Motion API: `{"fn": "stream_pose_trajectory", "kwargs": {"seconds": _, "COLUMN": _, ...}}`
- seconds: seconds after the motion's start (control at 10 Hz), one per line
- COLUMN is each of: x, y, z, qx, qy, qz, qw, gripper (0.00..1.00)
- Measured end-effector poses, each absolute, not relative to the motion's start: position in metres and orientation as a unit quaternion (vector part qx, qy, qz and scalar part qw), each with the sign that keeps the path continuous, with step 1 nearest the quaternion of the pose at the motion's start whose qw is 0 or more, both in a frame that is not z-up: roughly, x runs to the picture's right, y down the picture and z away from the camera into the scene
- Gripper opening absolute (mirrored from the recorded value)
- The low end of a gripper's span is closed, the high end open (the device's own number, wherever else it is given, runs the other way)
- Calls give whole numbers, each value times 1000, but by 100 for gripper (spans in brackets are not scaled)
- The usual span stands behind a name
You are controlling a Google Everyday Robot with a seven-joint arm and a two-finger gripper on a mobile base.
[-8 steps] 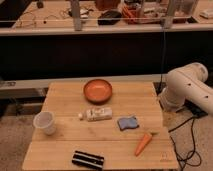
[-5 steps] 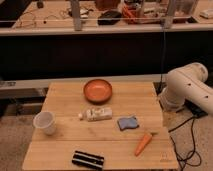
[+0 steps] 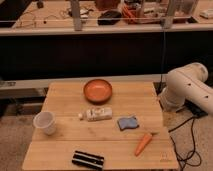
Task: Place the bottle in the ceramic bowl
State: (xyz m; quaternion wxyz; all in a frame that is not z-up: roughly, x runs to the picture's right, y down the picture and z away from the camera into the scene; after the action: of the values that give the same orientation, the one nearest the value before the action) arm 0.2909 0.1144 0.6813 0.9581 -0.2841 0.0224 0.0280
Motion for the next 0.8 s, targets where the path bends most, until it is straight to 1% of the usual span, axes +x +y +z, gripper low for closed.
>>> {"fn": "stream_pose_trajectory", "kwargs": {"seconds": 0.6, "x": 291, "y": 114, "z": 681, "qx": -284, "qy": 23, "qz": 28, "qw": 958, "gripper": 80}}
{"fn": "stream_pose_trajectory", "kwargs": {"seconds": 0.8, "x": 275, "y": 109, "z": 683, "qx": -283, "qy": 25, "qz": 18, "qw": 959, "gripper": 80}}
